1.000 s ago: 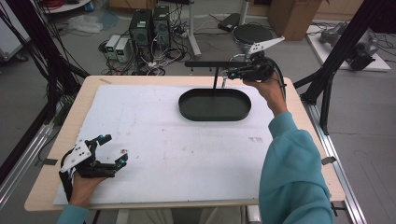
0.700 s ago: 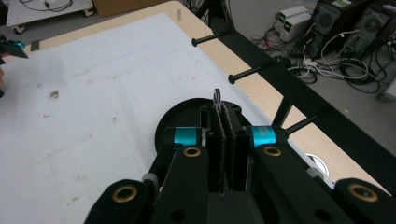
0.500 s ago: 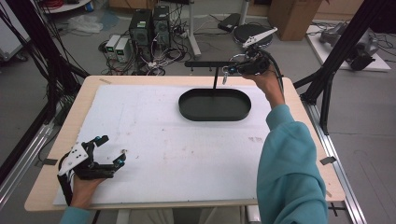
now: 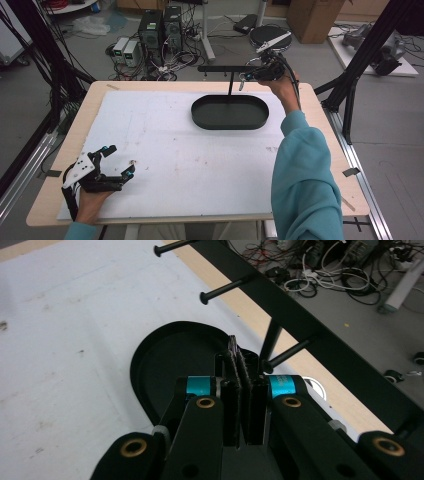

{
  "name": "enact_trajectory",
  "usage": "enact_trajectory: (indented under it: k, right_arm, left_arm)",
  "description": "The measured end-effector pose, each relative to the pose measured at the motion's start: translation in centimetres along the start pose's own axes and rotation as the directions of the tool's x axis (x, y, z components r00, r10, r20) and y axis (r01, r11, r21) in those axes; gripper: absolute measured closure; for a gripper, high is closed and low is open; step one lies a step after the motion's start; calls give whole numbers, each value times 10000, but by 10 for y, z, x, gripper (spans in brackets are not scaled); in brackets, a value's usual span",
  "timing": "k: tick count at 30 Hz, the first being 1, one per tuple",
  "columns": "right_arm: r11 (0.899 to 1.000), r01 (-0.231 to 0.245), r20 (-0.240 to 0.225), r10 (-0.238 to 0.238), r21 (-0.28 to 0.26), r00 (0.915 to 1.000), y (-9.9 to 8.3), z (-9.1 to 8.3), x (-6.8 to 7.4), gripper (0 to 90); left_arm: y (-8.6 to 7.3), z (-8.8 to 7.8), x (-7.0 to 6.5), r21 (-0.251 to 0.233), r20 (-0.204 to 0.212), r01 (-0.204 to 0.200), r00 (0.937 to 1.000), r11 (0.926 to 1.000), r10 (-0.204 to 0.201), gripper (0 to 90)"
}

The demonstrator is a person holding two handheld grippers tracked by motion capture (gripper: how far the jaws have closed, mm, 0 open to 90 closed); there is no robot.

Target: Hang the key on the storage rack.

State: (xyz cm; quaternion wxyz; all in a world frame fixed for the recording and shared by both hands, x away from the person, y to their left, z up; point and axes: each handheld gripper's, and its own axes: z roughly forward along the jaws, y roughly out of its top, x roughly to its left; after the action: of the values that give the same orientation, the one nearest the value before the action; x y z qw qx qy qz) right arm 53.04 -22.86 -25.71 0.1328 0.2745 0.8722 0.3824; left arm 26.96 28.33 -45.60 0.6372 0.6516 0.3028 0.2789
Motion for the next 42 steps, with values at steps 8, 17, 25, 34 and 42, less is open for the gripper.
enact_trajectory:
  k: [8, 17, 25, 34, 42]
  right_arm:
    - [9998, -210, 210, 210, 3, 9996, -3, 0, -6, 894]
    - [9995, -292, 393, 288, 93, 9988, -4, 5, -7, 894]
    - [9995, -308, 763, 301, 69, 9966, -4, 8, -10, 893]
    - [9999, -166, 1069, 169, -32, 9941, -4, 12, -13, 893]
    - [9999, -111, 1336, 117, -47, 9910, -4, 15, -15, 882]
  left_arm:
    - [0, 0, 0, 20, -29, 13, 10000, 10000, -13, 17]
    - [0, 0, 0, 13, -13, 17, 10000, 10000, -17, 17]
    - [0, 0, 0, 31, -7, 6, 10000, 10000, -6, 17]
    - [0, 0, 0, 49, 29, -43, 10000, 10000, 43, 17]
    - [0, 0, 0, 83, 46, -45, 10000, 10000, 45, 17]
